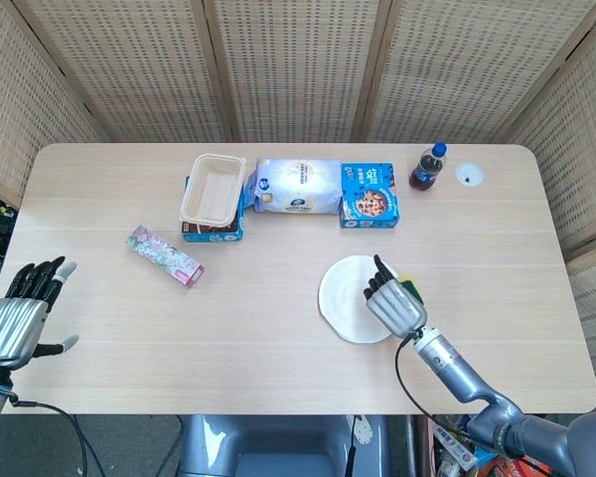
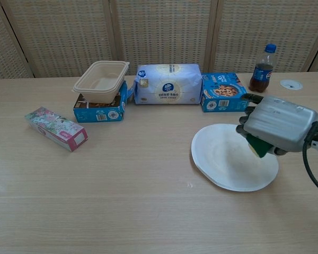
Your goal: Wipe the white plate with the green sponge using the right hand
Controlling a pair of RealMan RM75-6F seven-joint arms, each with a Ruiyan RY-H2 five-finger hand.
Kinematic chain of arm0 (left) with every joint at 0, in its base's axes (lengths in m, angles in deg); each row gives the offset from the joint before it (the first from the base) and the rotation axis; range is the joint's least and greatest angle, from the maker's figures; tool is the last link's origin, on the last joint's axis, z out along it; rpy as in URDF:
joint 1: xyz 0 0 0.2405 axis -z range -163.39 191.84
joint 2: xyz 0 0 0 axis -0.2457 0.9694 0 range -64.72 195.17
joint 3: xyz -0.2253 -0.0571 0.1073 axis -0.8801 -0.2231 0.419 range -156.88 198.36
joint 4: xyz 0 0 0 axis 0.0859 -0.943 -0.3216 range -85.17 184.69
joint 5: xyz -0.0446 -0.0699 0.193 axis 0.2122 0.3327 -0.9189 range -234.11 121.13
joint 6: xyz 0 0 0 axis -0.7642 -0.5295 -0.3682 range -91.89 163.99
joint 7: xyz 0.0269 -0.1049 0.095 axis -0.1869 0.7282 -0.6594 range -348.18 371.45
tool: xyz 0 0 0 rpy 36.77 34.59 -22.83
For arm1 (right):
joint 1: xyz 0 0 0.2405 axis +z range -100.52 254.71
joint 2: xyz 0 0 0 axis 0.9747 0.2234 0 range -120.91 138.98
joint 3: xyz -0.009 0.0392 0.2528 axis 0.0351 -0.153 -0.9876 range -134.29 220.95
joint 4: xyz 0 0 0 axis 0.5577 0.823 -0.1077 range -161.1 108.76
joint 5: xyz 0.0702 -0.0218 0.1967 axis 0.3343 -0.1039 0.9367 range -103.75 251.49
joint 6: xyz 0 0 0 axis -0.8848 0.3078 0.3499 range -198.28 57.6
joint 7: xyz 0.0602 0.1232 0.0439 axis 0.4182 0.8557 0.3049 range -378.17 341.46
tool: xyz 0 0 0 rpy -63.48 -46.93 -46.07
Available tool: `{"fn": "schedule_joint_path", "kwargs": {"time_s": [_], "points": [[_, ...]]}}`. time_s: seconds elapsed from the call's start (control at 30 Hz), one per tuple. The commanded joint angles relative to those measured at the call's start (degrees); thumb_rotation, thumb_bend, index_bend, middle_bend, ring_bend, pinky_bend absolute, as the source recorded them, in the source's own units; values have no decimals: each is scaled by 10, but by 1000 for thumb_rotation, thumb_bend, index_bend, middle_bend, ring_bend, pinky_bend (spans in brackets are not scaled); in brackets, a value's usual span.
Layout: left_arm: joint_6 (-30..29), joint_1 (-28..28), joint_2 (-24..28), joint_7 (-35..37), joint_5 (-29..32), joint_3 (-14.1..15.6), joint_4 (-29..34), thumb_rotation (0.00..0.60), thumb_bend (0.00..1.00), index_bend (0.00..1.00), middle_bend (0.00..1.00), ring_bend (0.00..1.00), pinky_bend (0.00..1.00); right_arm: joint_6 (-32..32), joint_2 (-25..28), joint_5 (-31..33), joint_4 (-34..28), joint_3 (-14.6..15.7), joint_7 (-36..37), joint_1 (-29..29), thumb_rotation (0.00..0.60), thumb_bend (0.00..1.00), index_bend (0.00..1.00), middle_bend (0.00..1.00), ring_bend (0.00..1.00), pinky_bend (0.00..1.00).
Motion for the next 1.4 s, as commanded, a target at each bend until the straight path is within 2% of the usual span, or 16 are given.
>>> {"fn": "schedule_joint_path", "kwargs": {"time_s": [0.03, 0.17, 0.3, 0.6, 1.07, 1.4], "points": [[1, 0, -1, -2, 1, 0, 0, 600, 0, 0, 0, 0, 0, 45, 5, 22, -27, -5, -1, 13, 600, 300, 496, 389, 329, 64], [2, 0, -1, -2, 3, 0, 0, 600, 0, 0, 0, 0, 0, 85, 16, 57, -62, -27, -6, 29, 600, 304, 497, 385, 329, 64], [5, 2, 0, 0, 6, -1, -1, 600, 0, 0, 0, 0, 0, 120, 19, 78, -70, -34, -17, 44, 600, 304, 497, 372, 329, 64], [10, 3, 7, 10, 10, -1, 0, 600, 0, 0, 0, 0, 0, 179, 5, 155, -21, -54, -26, 58, 600, 304, 497, 331, 326, 64], [16, 4, 9, 8, 11, 1, 4, 600, 0, 0, 0, 0, 0, 203, 7, 232, 19, -65, -21, 57, 600, 305, 488, 308, 326, 62], [18, 5, 7, -2, 17, 1, 6, 600, 0, 0, 0, 0, 0, 198, 37, 258, -2, -70, -6, 57, 600, 304, 482, 303, 326, 56]]}}
